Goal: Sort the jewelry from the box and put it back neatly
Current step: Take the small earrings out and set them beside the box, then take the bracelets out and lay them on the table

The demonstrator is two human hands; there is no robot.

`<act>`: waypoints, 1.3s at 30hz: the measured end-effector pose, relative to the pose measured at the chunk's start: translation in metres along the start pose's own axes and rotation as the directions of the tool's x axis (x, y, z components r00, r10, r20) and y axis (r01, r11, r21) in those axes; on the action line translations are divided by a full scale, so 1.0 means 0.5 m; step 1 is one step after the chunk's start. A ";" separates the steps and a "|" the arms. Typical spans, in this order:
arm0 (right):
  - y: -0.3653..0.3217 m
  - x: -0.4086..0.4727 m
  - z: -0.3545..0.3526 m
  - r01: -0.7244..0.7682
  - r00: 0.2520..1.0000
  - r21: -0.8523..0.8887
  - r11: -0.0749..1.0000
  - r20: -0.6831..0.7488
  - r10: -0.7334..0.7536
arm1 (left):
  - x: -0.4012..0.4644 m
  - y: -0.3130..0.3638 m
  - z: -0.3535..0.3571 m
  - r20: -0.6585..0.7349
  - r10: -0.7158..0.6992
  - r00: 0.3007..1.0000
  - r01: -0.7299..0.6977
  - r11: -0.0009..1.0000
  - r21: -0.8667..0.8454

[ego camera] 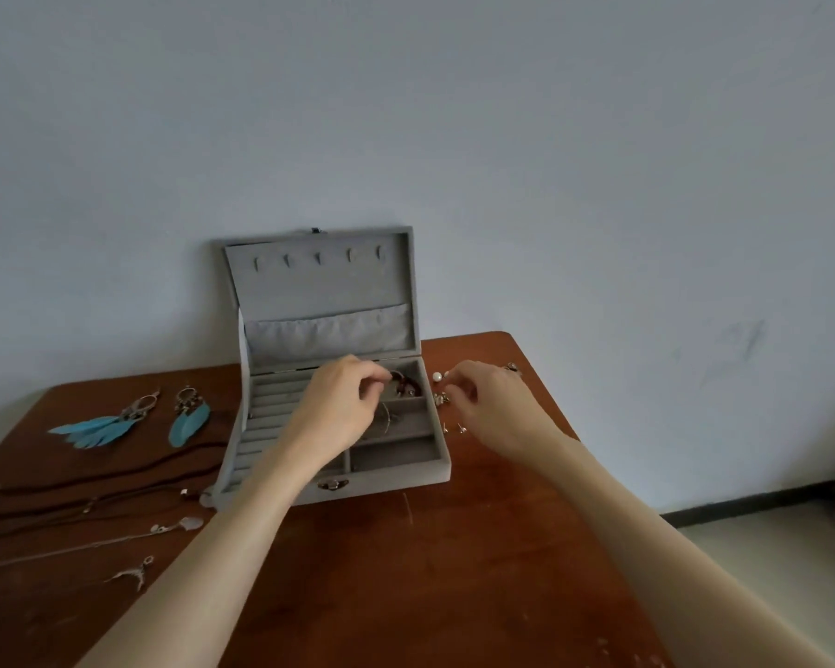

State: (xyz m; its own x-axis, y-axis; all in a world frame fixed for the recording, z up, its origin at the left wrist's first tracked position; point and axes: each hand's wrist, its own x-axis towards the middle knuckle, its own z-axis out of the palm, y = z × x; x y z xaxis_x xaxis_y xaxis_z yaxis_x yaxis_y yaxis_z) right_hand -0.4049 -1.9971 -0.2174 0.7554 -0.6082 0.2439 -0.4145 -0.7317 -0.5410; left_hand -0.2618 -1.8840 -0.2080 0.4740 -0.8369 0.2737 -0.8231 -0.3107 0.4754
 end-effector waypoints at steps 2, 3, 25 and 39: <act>-0.025 0.020 0.010 0.031 0.999 -0.022 0.999 0.016 -0.030 | -0.006 -0.030 -0.009 0.008 -0.027 1.000 0.027 1.000 0.010; -0.036 0.033 0.017 0.040 0.999 -0.045 0.998 0.020 -0.039 | -0.010 -0.041 -0.009 0.034 -0.035 0.999 0.034 0.999 0.017; -0.096 0.115 0.062 -0.123 0.992 -0.040 0.992 -0.011 0.123 | -0.025 -0.096 0.024 0.133 0.043 0.990 -0.039 0.999 -0.029; -0.171 0.050 -0.058 -0.157 0.986 0.481 0.862 0.129 0.108 | -0.037 -0.021 -0.080 0.183 -0.224 0.957 0.243 0.274 -0.931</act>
State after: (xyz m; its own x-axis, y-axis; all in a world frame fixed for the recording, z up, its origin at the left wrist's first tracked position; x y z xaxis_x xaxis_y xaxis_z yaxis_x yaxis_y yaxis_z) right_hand -0.3653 -1.9586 -0.1419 0.7650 -0.6392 0.0785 -0.2319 -0.3872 -0.8924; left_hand -0.2494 -1.8470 -0.1845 0.5808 -0.8140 0.0020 0.1804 0.1311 0.9748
